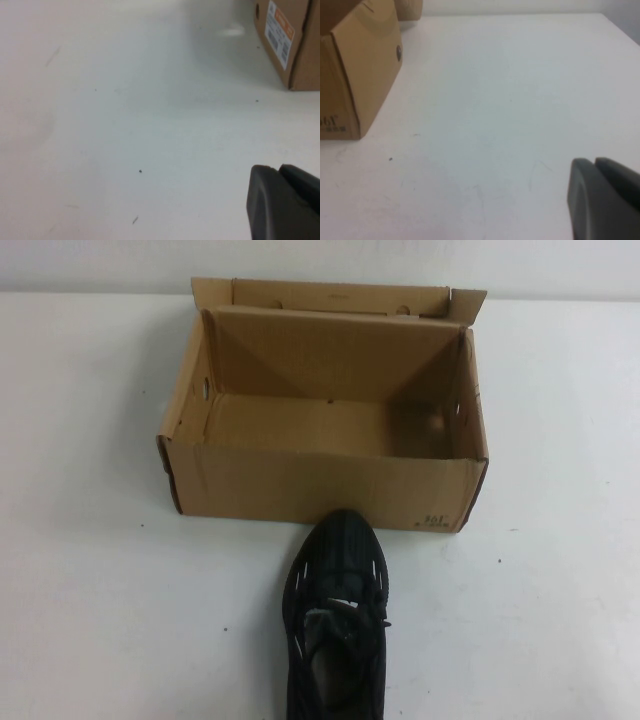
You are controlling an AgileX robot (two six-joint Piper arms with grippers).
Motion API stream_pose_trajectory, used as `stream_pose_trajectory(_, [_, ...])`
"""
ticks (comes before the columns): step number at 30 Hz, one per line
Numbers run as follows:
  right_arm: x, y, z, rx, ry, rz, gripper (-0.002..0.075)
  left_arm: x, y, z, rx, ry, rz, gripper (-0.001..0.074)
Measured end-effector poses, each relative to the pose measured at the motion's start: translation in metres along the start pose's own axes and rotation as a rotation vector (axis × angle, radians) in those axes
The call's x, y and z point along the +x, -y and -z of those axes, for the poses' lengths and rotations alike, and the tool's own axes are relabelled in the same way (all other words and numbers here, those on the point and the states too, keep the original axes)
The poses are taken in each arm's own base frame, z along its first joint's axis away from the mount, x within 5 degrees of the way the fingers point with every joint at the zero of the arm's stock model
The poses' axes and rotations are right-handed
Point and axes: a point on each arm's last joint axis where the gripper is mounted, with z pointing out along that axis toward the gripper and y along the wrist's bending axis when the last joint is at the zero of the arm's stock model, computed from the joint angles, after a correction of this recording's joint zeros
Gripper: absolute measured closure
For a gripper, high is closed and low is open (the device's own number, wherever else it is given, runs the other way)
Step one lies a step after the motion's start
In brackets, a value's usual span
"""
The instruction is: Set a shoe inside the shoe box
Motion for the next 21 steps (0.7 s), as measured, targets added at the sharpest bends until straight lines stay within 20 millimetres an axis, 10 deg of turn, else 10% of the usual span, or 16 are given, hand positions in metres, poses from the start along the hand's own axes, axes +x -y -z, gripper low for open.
stream_pose_trajectory(21, [-0.04, -0.012, 0.01, -0.131, 0.454, 0.01, 0.0743, -0.055, 0.003, 0.018, 0.032, 0.647, 0.0, 0.0738])
